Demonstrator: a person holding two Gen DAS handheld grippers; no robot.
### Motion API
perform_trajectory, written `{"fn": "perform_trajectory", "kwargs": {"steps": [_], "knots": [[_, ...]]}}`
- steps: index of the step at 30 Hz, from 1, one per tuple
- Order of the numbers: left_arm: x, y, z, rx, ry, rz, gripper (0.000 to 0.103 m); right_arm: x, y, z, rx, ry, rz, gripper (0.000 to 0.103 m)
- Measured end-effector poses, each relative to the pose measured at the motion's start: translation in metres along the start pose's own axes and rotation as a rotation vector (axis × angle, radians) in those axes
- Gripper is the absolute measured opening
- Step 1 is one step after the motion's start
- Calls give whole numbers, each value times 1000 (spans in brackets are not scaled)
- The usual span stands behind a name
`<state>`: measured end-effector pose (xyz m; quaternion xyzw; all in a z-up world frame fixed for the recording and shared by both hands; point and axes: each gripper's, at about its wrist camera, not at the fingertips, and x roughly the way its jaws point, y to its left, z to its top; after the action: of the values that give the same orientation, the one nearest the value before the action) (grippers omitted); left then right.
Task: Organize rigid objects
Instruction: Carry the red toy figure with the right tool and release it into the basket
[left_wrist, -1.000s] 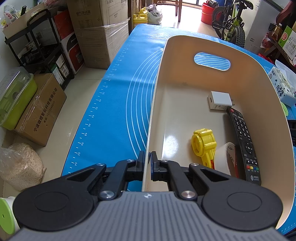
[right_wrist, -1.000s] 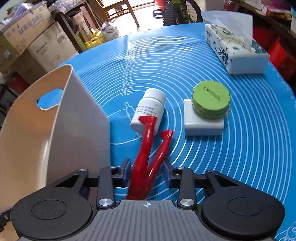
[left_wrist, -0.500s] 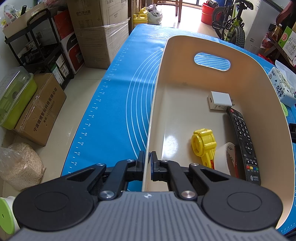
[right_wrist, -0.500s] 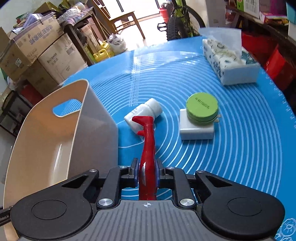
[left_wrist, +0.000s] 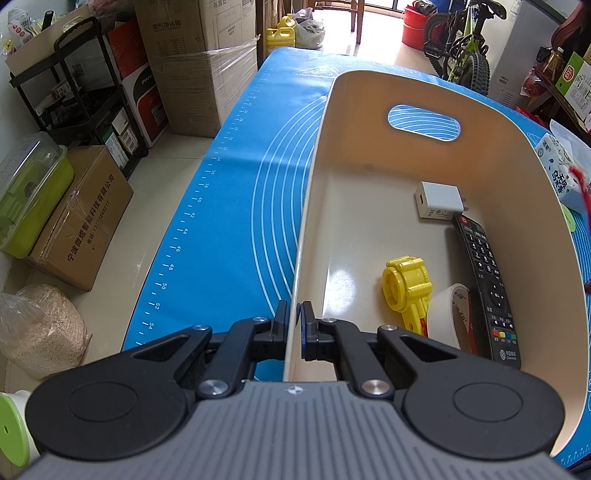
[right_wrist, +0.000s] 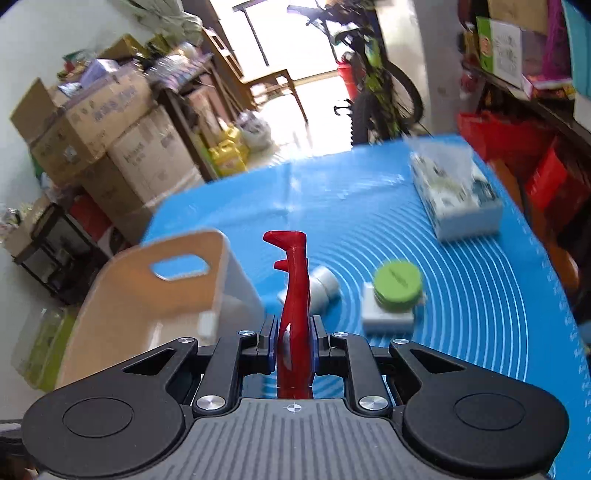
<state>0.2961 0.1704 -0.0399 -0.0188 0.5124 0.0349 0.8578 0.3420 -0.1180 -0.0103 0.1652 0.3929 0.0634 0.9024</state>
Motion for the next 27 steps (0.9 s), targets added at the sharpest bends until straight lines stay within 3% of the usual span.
{"fn": "perform_trajectory", "kwargs": {"steps": [7, 12, 22, 27], "knots": [[0, 0, 0, 0, 0, 1, 7, -24, 44, 19, -63, -60, 85, 26], [0, 0, 0, 1, -1, 1, 7, -16, 82, 16, -92, -46, 166, 26], [0, 0, -1, 7, -1, 5, 7, 39, 123, -24, -98, 127, 224, 26], [0, 0, -2, 7, -1, 5, 7, 63, 126, -50, -125, 204, 196, 26]]}}
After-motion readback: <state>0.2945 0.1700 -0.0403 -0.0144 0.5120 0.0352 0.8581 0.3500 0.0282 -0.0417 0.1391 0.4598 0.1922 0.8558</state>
